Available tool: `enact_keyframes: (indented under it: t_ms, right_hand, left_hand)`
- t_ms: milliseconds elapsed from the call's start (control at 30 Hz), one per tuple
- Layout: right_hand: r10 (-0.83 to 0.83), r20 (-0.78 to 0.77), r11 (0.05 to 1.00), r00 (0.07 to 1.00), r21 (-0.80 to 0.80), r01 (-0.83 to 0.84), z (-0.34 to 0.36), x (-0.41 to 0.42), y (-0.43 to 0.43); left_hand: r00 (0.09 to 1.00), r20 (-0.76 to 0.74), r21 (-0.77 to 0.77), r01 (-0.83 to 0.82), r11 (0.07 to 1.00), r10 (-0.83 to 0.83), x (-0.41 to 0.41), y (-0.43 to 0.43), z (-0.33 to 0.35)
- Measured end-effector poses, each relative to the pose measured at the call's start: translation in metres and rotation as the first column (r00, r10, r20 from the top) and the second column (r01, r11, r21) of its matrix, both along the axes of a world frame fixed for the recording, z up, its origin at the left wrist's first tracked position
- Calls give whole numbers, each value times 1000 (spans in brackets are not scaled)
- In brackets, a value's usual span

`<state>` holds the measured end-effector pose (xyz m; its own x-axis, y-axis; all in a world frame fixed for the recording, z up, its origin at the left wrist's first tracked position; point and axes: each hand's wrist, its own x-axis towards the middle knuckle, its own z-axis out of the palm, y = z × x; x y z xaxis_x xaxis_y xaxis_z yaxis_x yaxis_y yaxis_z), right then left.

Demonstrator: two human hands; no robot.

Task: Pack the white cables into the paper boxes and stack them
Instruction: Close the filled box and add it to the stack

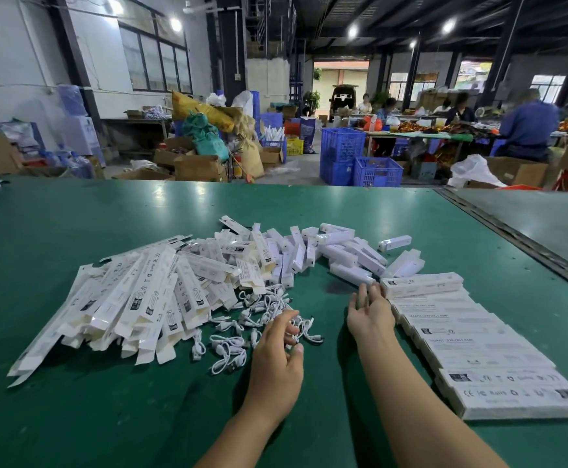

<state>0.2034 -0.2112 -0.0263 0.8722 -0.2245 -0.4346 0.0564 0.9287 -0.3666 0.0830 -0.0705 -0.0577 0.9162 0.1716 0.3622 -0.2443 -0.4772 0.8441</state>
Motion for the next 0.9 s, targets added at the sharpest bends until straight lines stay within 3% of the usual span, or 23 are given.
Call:
enact_keyframes:
  t_ms: [267,433,633,800,900]
  right_hand:
    - [143,117,982,983,-141,-126,-18,-3,1]
    - [61,101,978,993,-205,-39,-25,-6,3]
    - [105,111,959,988,-276,-71,-24,0,3]
    - [158,86,939,984,-320,-123,-23,5,1]
    - [209,93,886,973,-440,-148,-25,4,3]
  left_hand:
    - [1000,1,-4,-1,1000,1,-1,0,2]
    - [1000,-4,13,0,1000,0,-2,-1,3]
    - [1000,5,-6,-9,1000,9,-3,0,5]
    - [997,53,-38,-62,997,64,-4,0,5]
    - [980,106,-112,-155,982,167,-4,4,8]
